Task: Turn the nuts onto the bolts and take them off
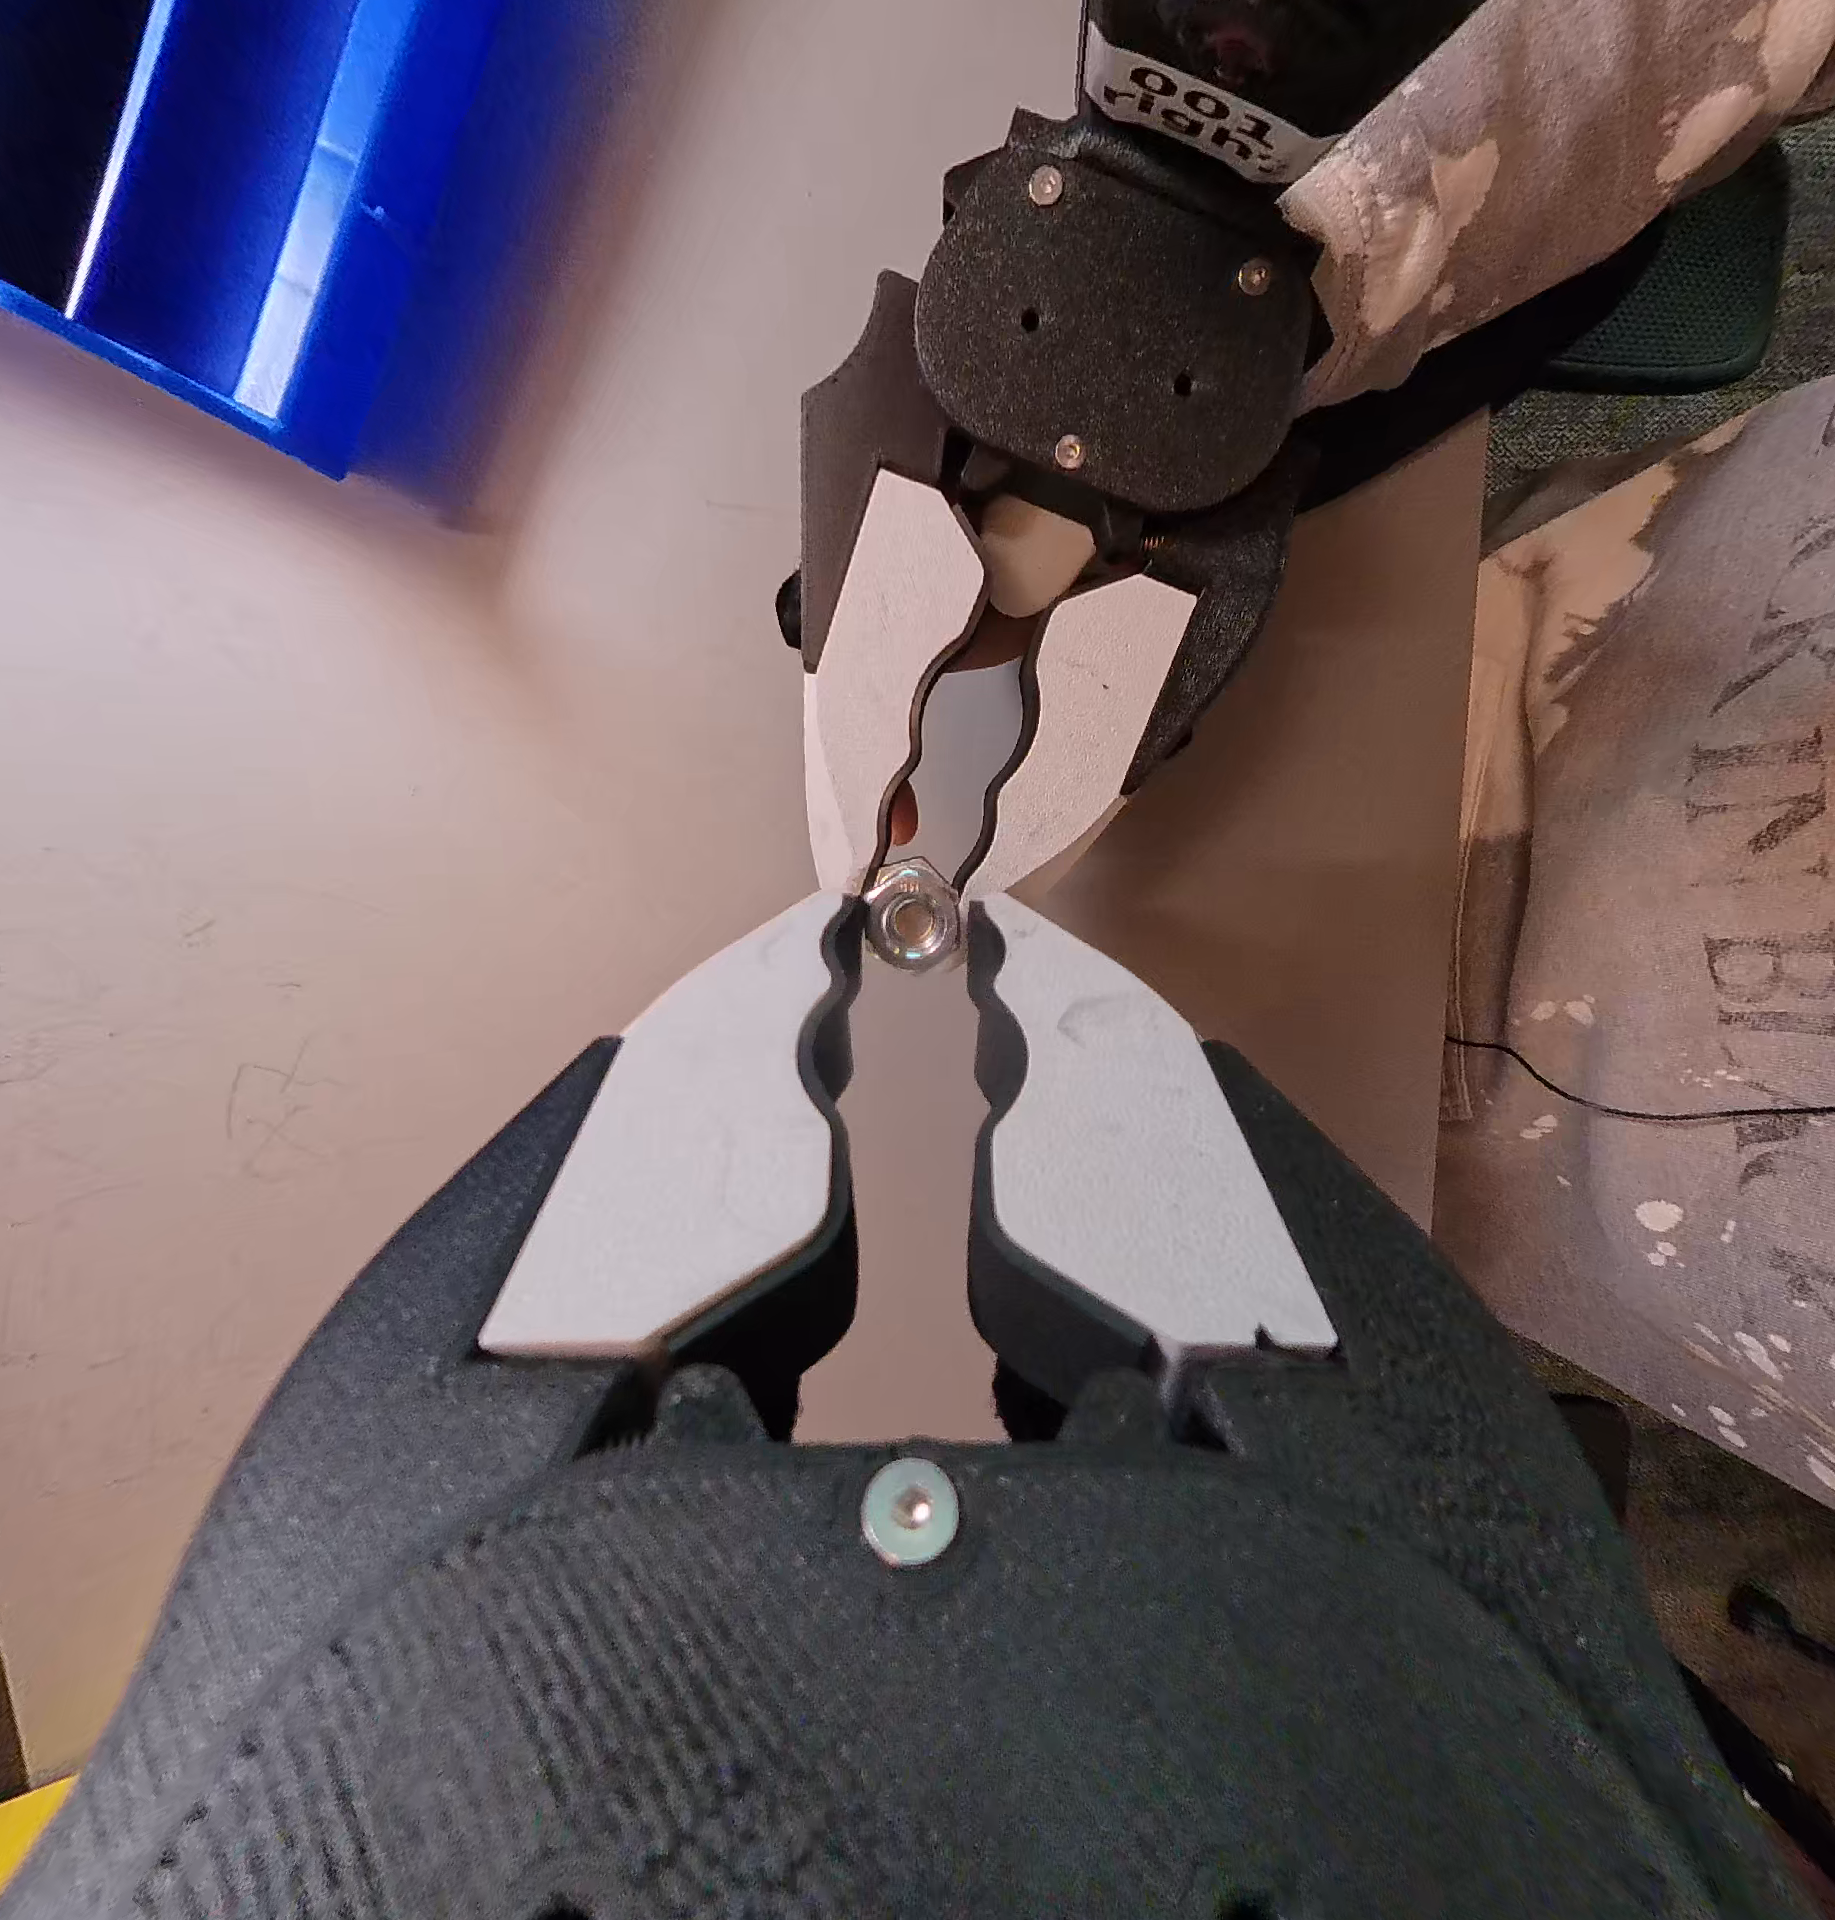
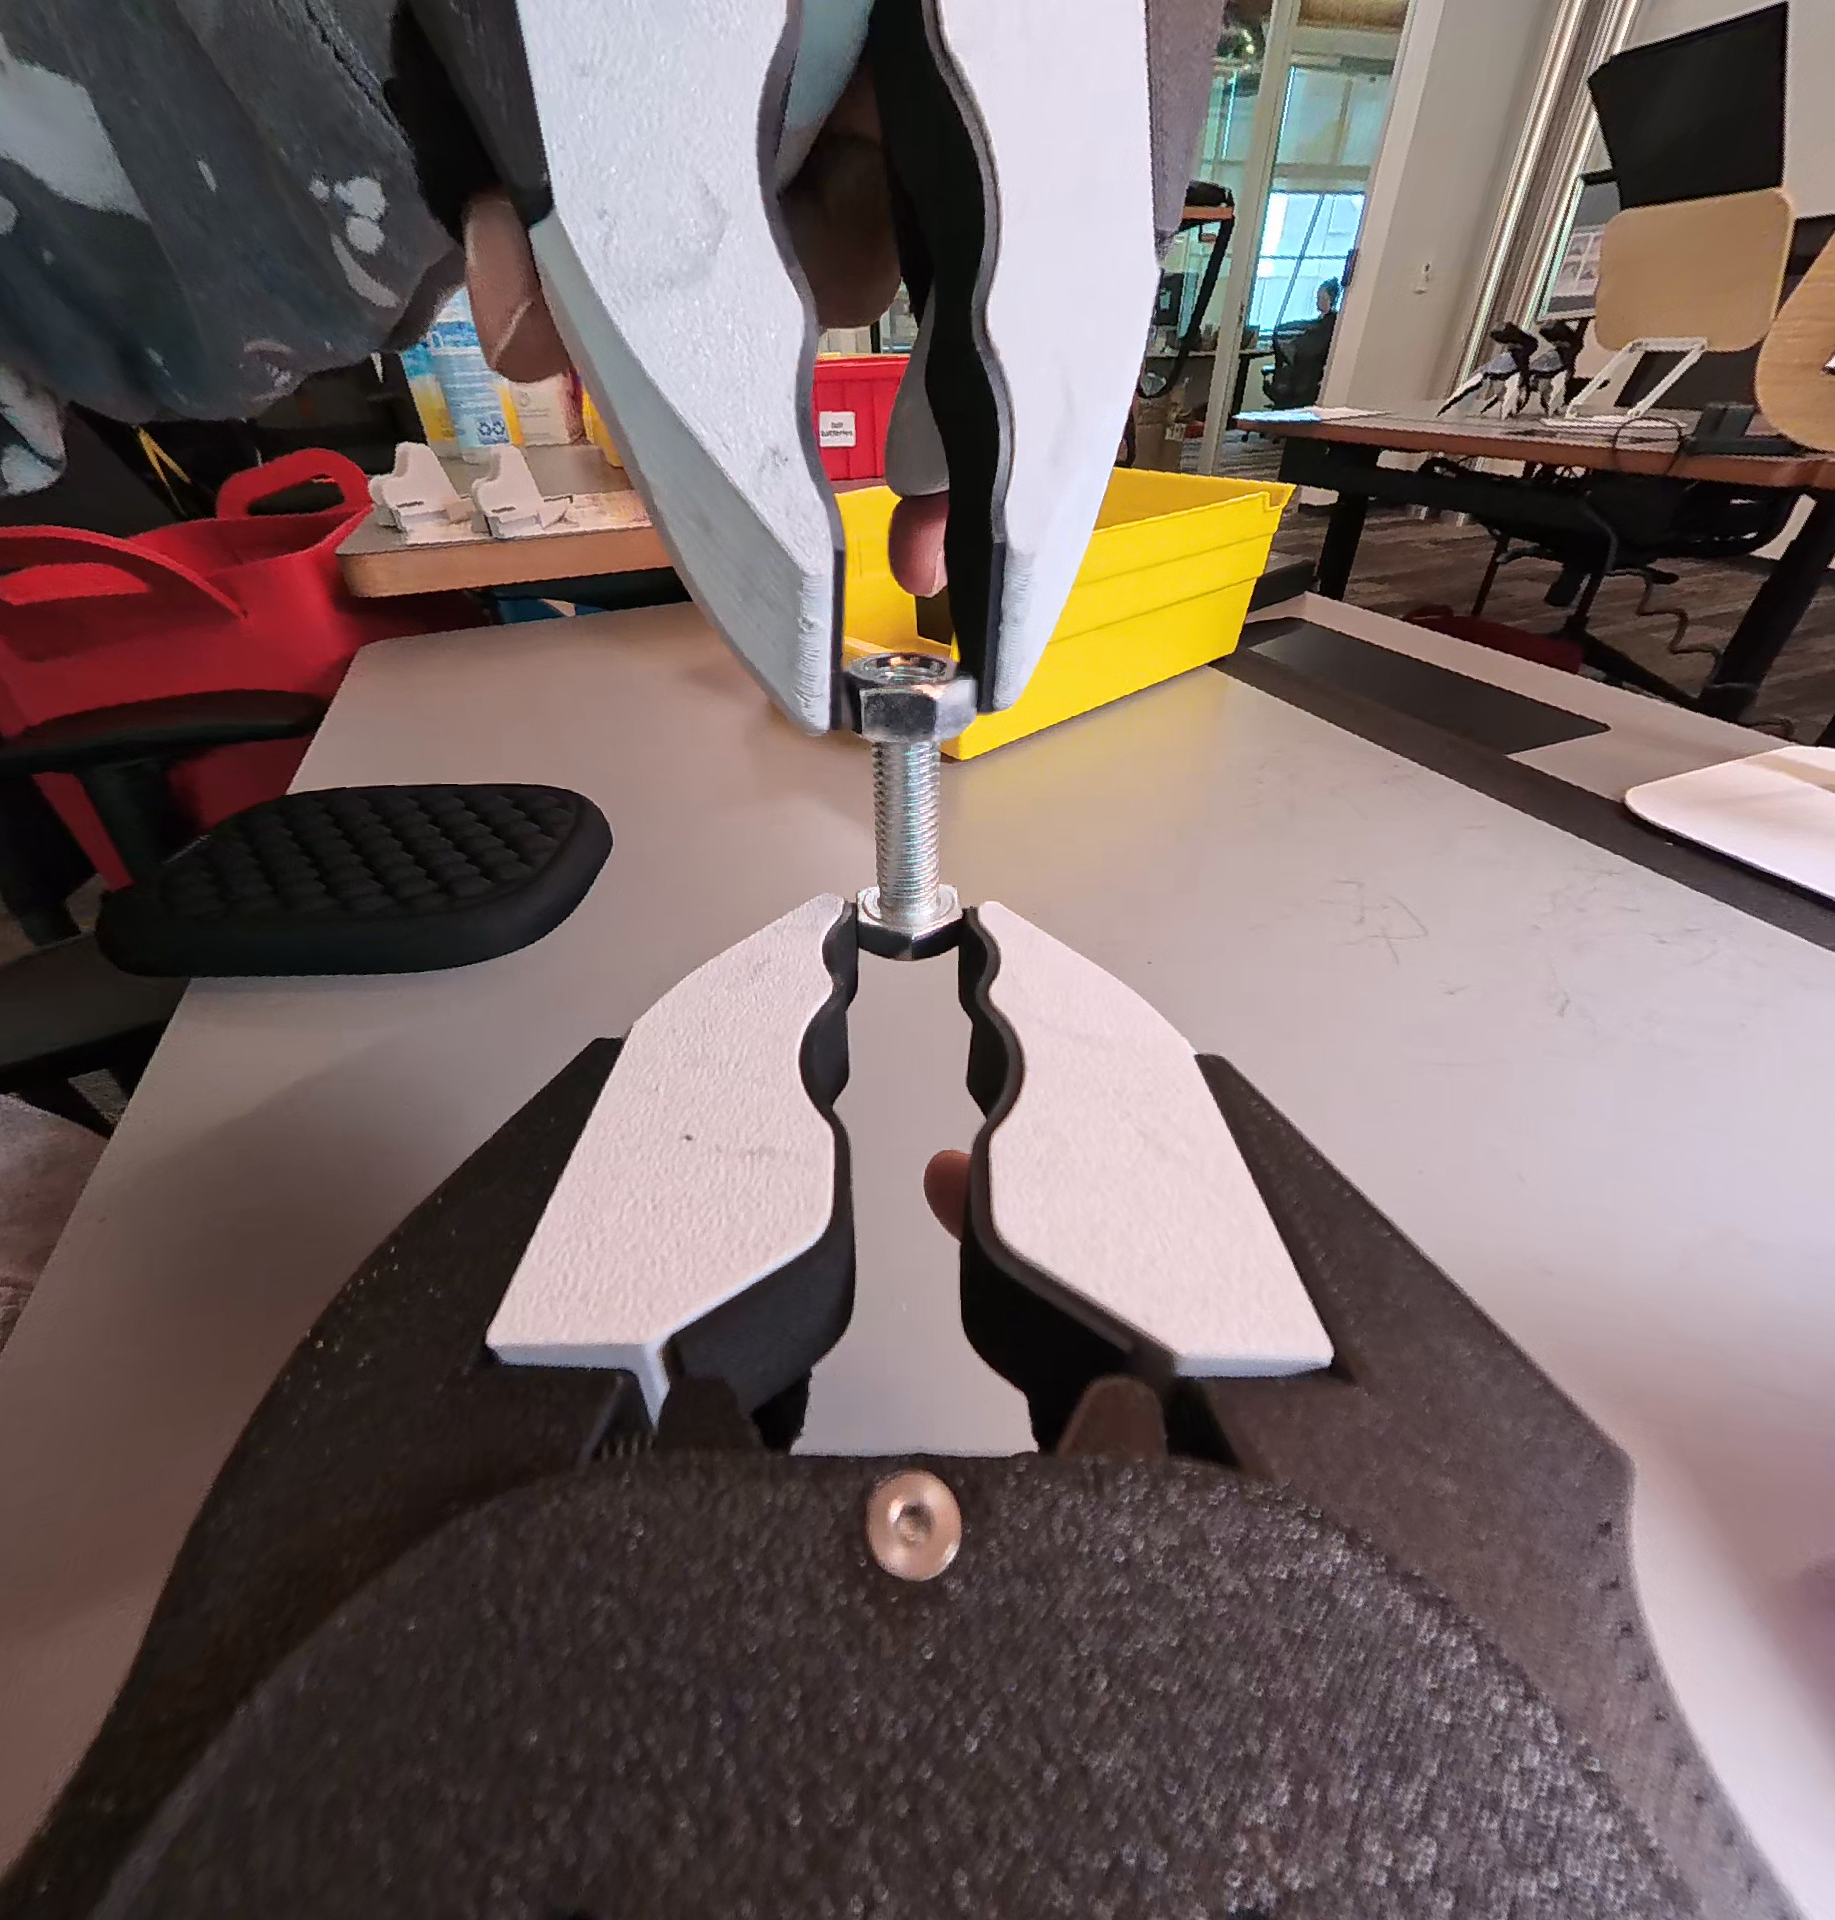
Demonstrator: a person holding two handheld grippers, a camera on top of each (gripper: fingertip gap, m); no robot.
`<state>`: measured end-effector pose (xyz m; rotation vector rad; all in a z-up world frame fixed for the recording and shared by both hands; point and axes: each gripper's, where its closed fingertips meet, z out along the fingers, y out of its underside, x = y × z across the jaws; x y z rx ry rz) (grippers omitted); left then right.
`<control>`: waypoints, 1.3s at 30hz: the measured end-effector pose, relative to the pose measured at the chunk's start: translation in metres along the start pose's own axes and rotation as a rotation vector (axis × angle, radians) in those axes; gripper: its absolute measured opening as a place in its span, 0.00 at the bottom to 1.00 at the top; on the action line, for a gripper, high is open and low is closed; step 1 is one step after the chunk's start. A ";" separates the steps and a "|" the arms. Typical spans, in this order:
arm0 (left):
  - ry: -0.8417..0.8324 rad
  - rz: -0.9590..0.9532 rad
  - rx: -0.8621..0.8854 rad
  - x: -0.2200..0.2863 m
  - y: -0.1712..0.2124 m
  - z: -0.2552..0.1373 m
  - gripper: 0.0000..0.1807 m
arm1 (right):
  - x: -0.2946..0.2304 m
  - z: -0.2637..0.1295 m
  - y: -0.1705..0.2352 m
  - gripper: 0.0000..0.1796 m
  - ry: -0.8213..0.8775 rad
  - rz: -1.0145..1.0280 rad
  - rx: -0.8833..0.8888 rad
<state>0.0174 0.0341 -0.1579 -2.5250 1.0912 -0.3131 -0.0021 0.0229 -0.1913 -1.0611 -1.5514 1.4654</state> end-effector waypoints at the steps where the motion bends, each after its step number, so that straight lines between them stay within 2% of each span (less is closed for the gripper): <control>1: -0.001 -0.001 0.005 0.000 0.000 0.000 0.12 | 0.000 0.000 0.000 0.10 0.000 0.000 0.000; 7: -0.016 -0.002 0.134 0.001 -0.006 -0.010 0.14 | 0.001 0.000 0.000 0.10 0.003 0.002 0.005; 11: -0.061 -0.022 0.364 -0.001 -0.011 -0.022 0.16 | 0.002 -0.002 -0.004 0.10 0.008 0.003 0.026; 16: -0.125 -0.104 0.783 -0.003 -0.014 -0.034 0.16 | 0.005 -0.006 -0.012 0.10 0.018 0.015 0.069; 20: -0.110 -0.145 0.958 -0.002 -0.012 -0.027 0.16 | 0.008 -0.006 -0.013 0.10 0.032 0.019 0.073; 23: -0.115 -0.165 1.016 -0.007 -0.011 -0.023 0.16 | 0.007 -0.005 -0.010 0.10 0.027 0.009 0.060; 30: -0.123 -0.166 1.025 -0.003 -0.007 -0.011 0.17 | 0.003 -0.003 -0.009 0.10 0.009 -0.006 0.065; 39: -0.115 -0.162 1.049 -0.003 -0.004 -0.014 0.14 | 0.001 -0.003 -0.011 0.10 -0.010 -0.001 0.087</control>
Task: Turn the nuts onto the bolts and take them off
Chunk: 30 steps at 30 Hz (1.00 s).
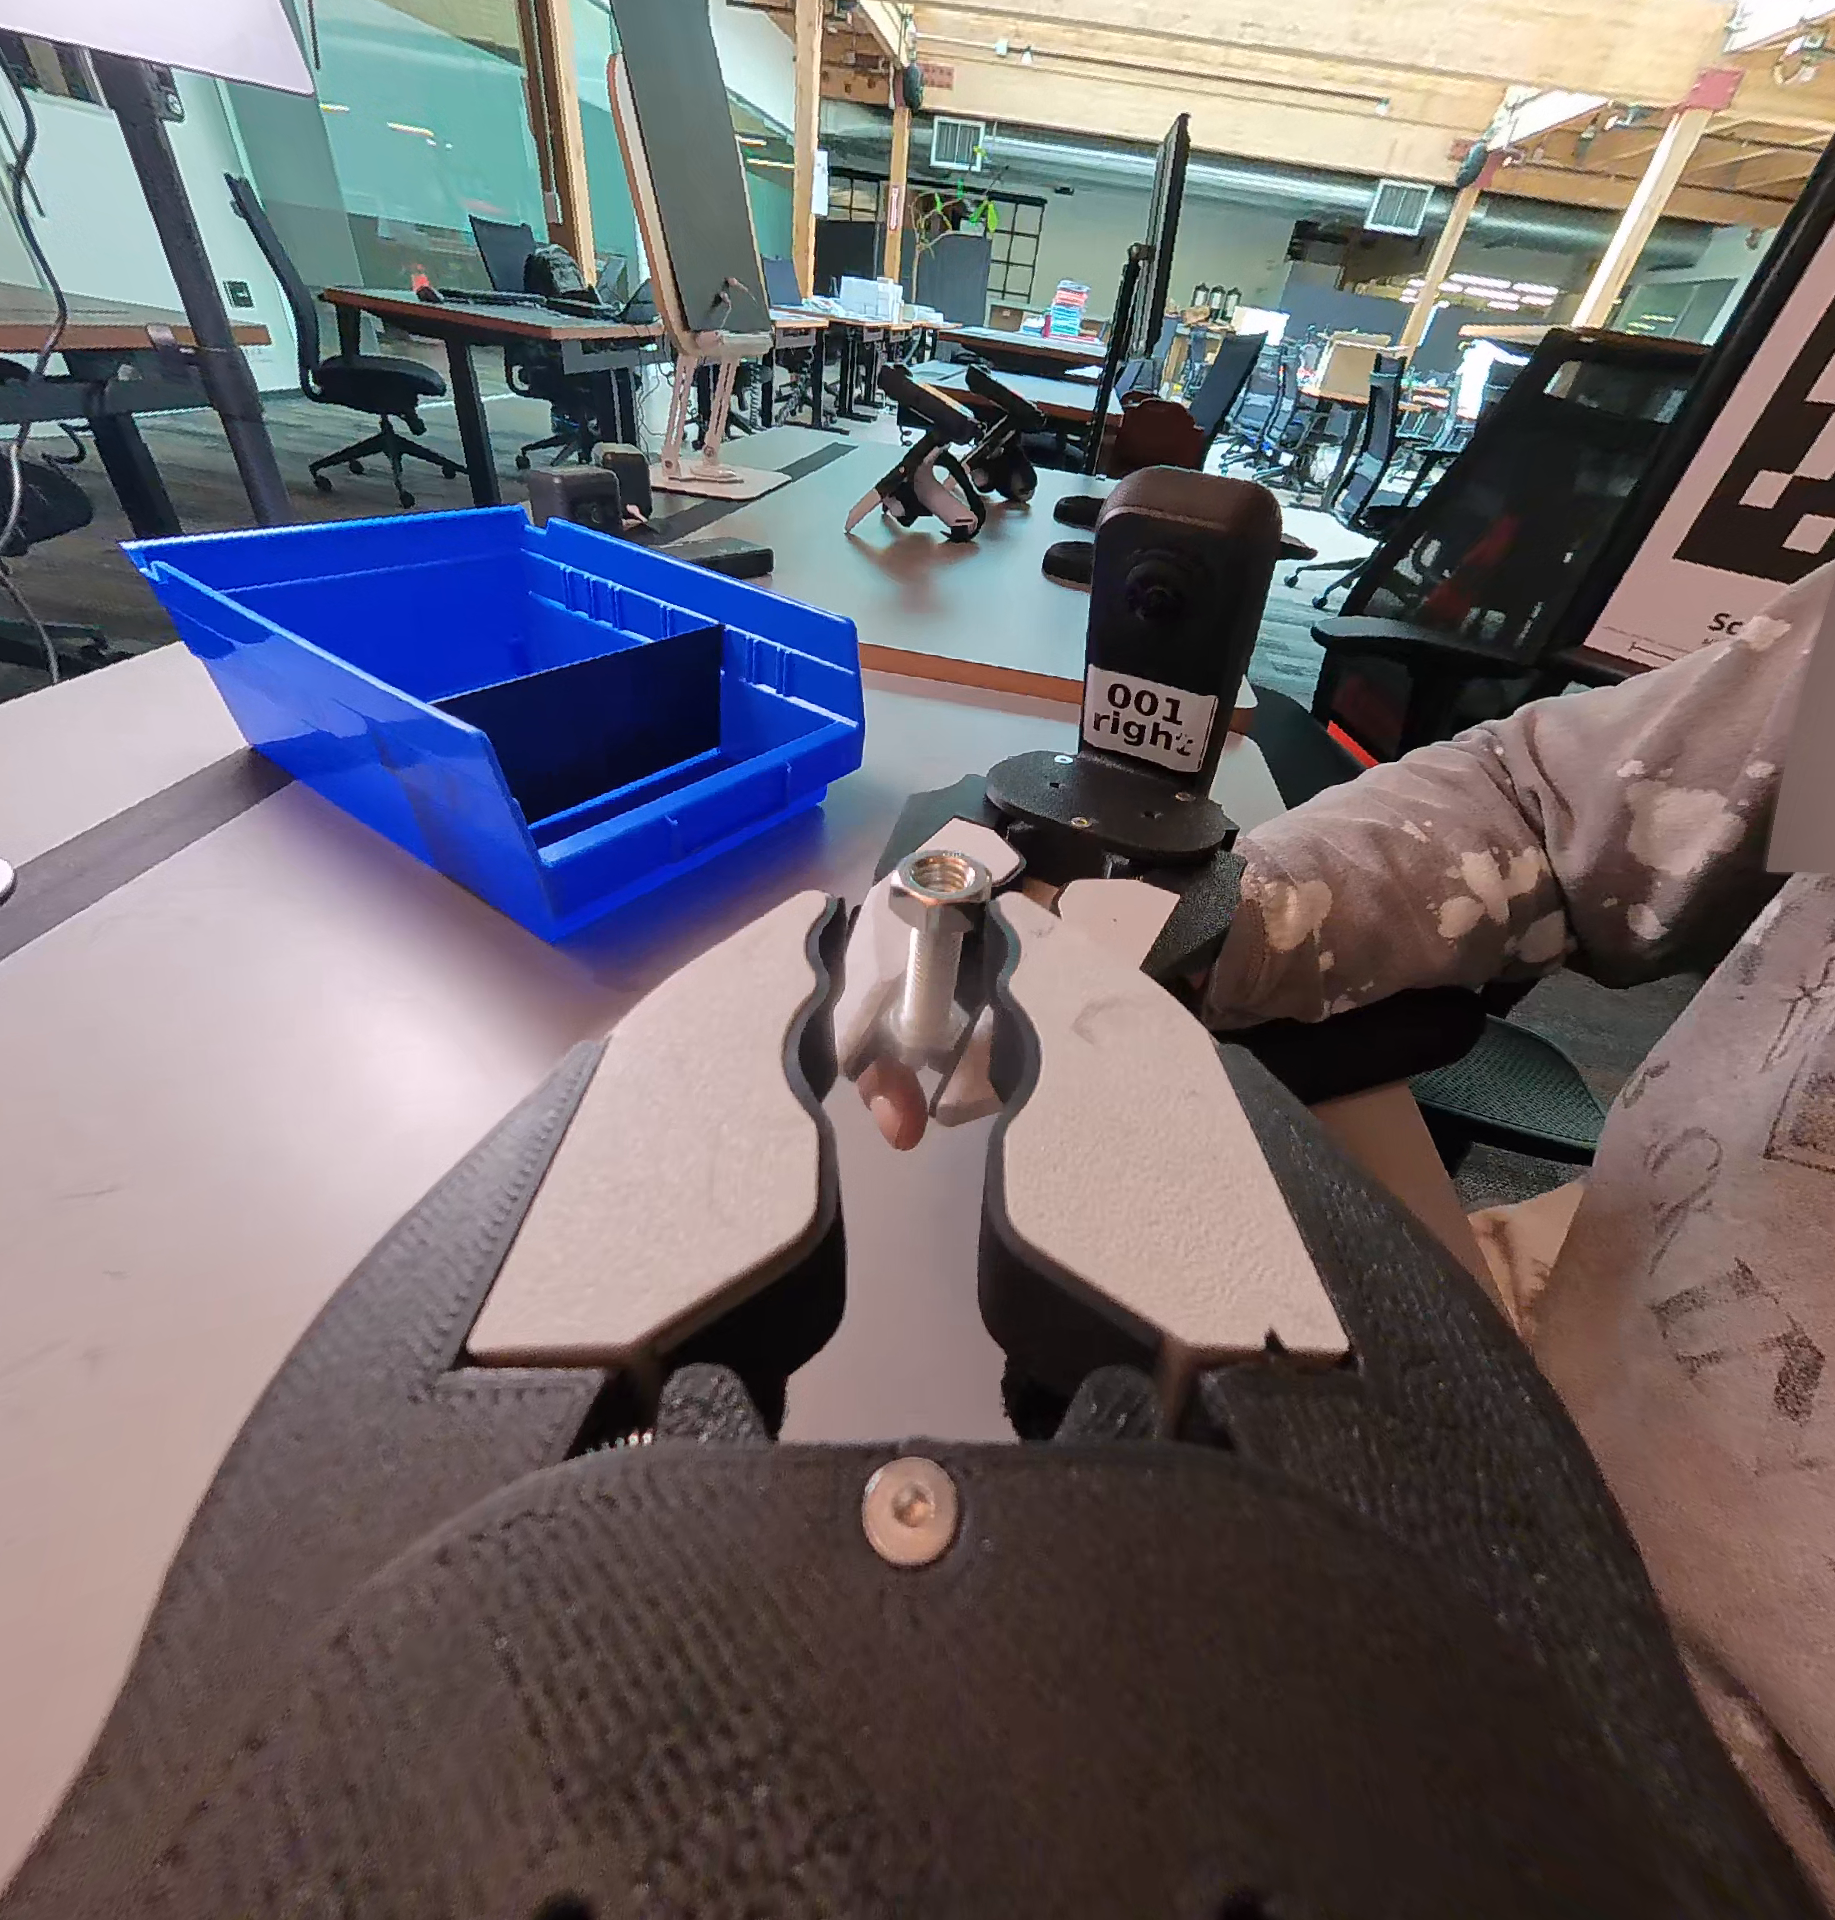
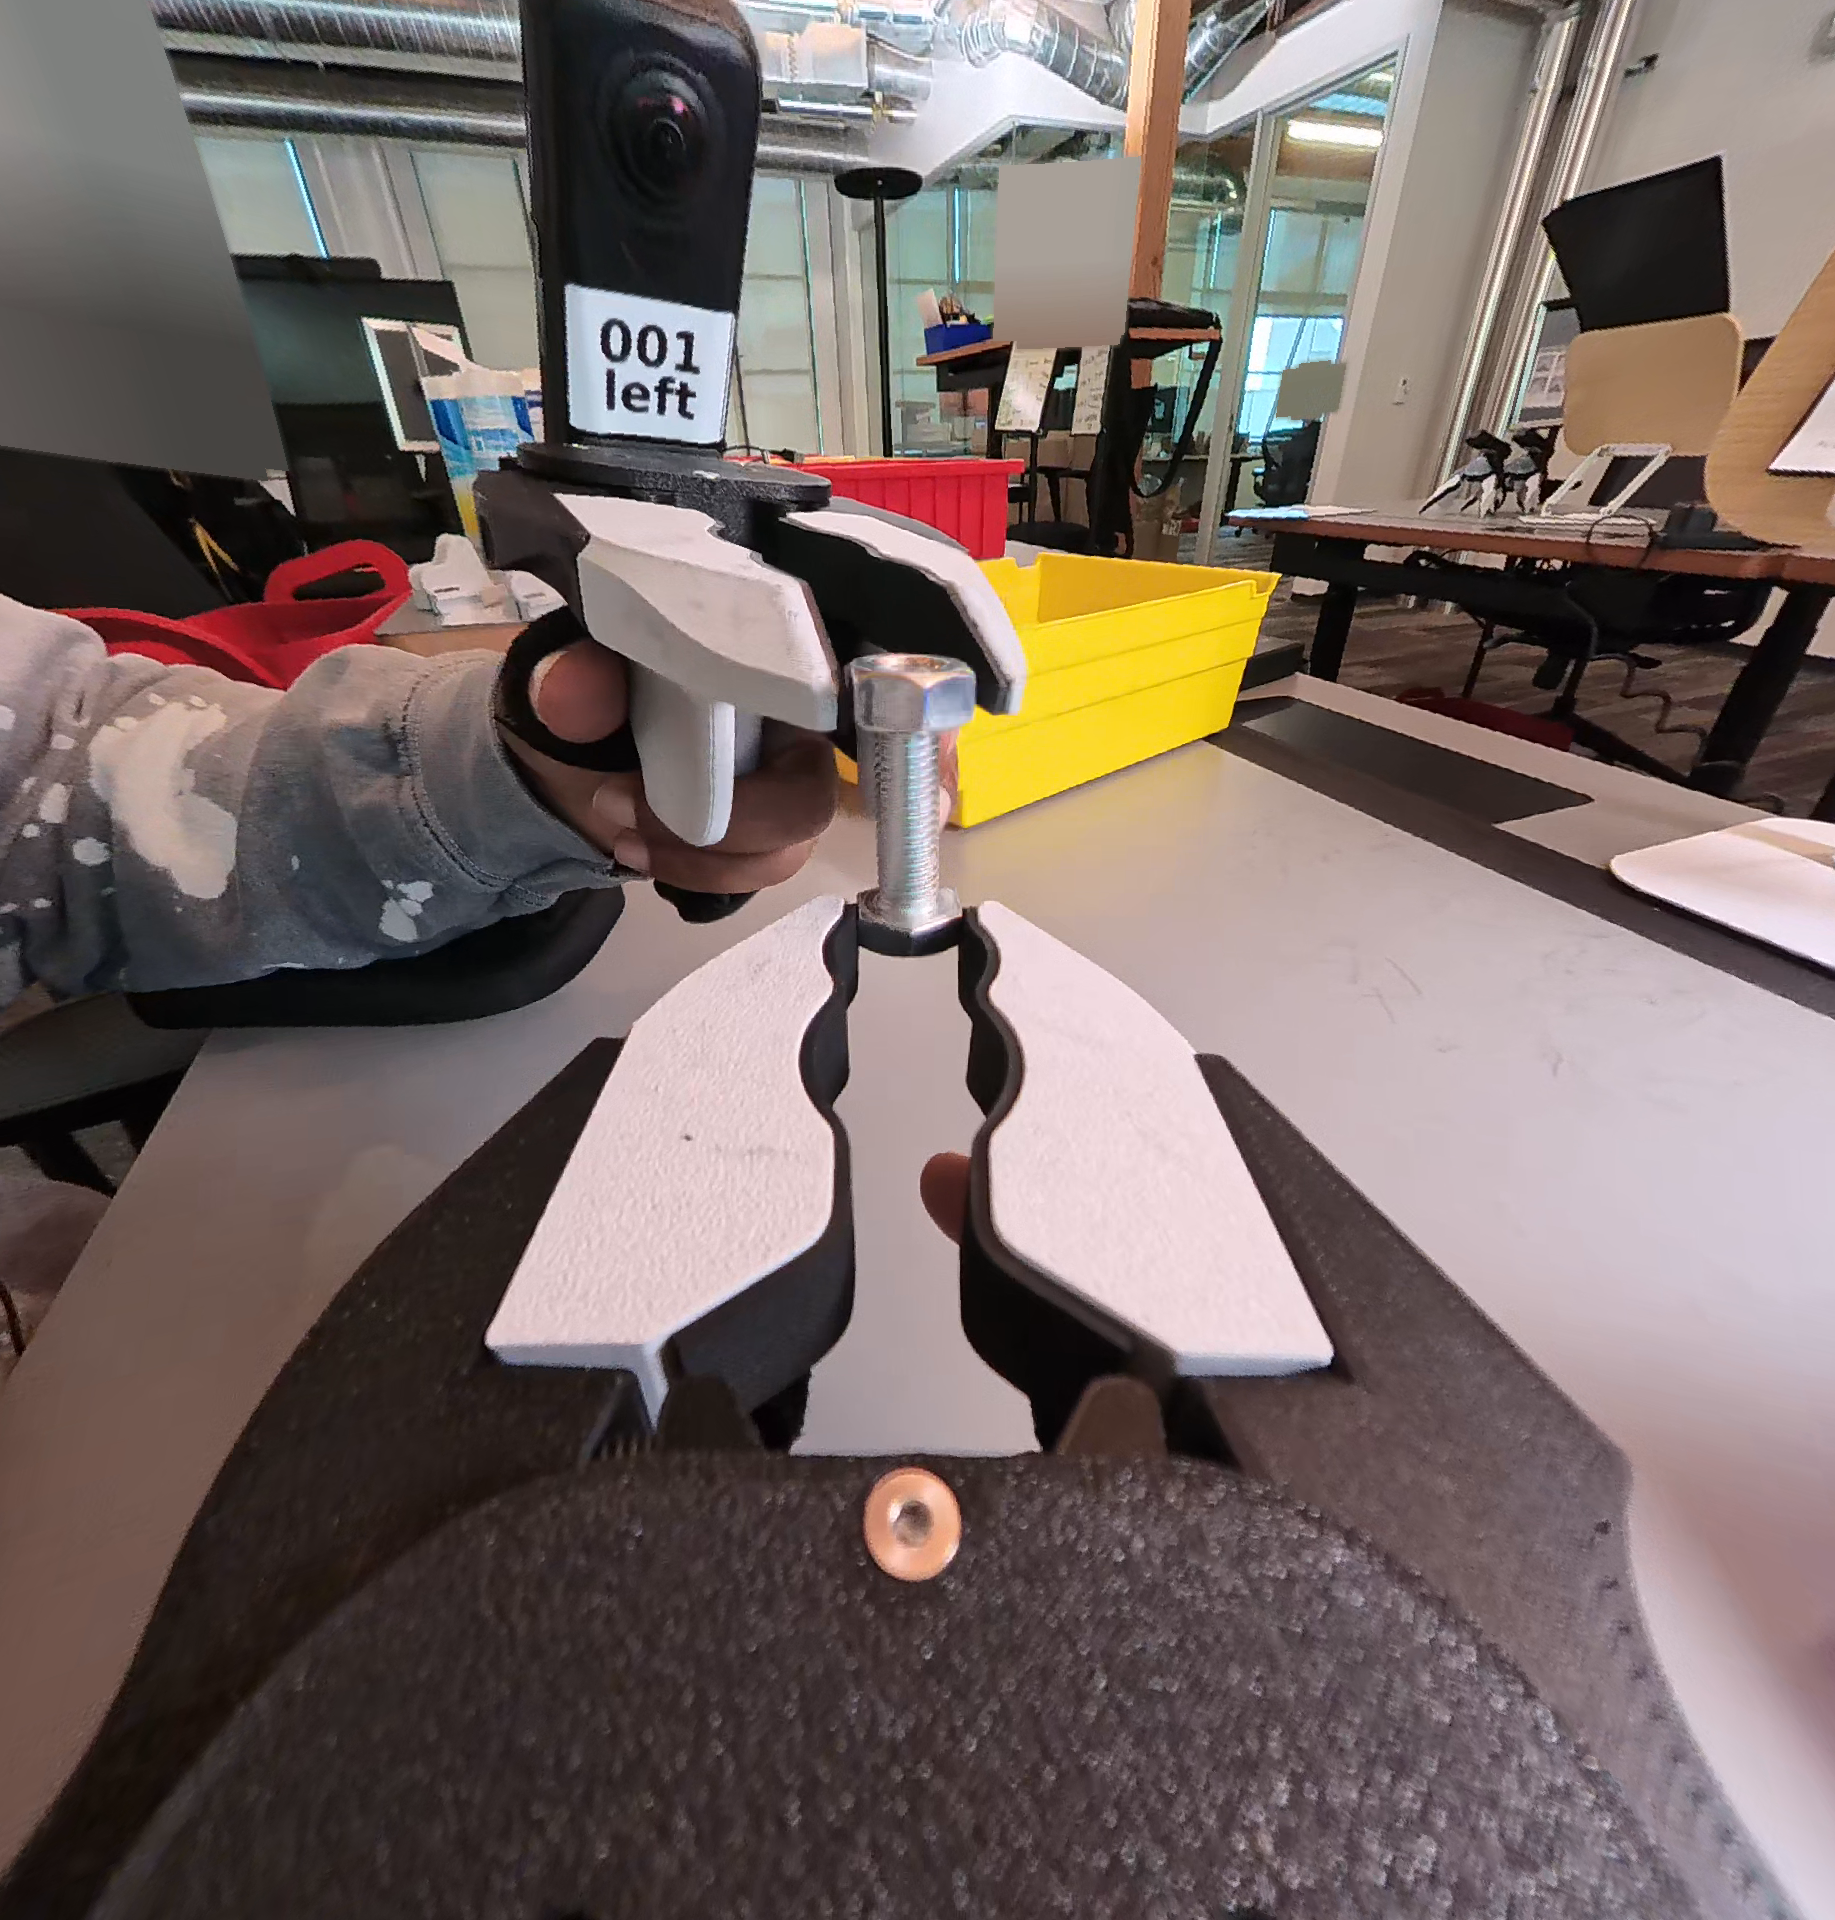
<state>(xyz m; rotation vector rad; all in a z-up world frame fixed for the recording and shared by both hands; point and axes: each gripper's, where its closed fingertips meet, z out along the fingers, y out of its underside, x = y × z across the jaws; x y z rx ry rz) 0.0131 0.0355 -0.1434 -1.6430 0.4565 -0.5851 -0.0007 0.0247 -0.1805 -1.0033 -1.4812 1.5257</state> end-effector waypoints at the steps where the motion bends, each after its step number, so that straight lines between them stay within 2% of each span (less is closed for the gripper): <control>1: -0.003 0.003 0.003 -0.001 -0.001 -0.001 0.14 | 0.000 0.000 -0.001 0.10 -0.001 0.001 0.005; 8: 0.023 -0.044 0.041 -0.003 -0.004 -0.008 0.13 | -0.001 -0.004 -0.009 0.10 -0.018 -0.002 0.058; 10: 0.044 -0.053 0.041 0.001 -0.003 -0.007 0.10 | -0.002 -0.003 -0.008 0.10 -0.017 -0.008 0.048; 20: 0.044 -0.028 0.033 0.006 -0.001 -0.002 0.10 | -0.003 -0.001 0.000 0.10 -0.004 -0.021 -0.025; 26: 0.086 -0.038 0.076 0.012 -0.008 -0.006 0.12 | -0.011 -0.006 -0.015 0.10 -0.063 0.000 0.074; 30: 0.043 -0.044 0.080 0.002 -0.008 -0.010 0.10 | -0.016 -0.012 -0.029 0.10 -0.103 0.016 0.147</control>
